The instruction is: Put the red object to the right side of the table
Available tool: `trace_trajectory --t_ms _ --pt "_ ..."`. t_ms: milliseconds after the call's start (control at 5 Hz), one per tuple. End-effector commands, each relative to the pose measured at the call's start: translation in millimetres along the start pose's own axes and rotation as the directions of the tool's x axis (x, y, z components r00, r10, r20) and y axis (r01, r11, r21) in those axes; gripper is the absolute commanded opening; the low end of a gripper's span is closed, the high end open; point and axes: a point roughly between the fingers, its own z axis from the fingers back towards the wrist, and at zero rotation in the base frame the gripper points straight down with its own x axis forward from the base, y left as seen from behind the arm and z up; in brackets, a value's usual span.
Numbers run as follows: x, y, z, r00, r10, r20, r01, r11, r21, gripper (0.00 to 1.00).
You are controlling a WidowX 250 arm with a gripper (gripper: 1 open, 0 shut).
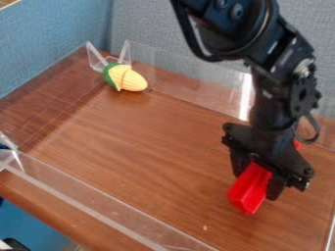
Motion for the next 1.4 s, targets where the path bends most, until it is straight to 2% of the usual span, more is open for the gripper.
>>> trace_trajectory --t_ms 0,400,800,1200 --pt "11.7 -1 11.8 0.999 -0.036 0.032 0.037 0.999 -0.012 0.00" --pt "21.0 -9 22.2 0.993 -0.116 0.034 0.117 0.993 -0.030 0.00" --pt "29.2 -12 8.4 0.998 -0.055 0.022 0.056 0.998 -0.016 0.00" --pt "17.5 -33 -1.3 0.998 0.039 0.040 -0.039 0.999 0.004 0.00"
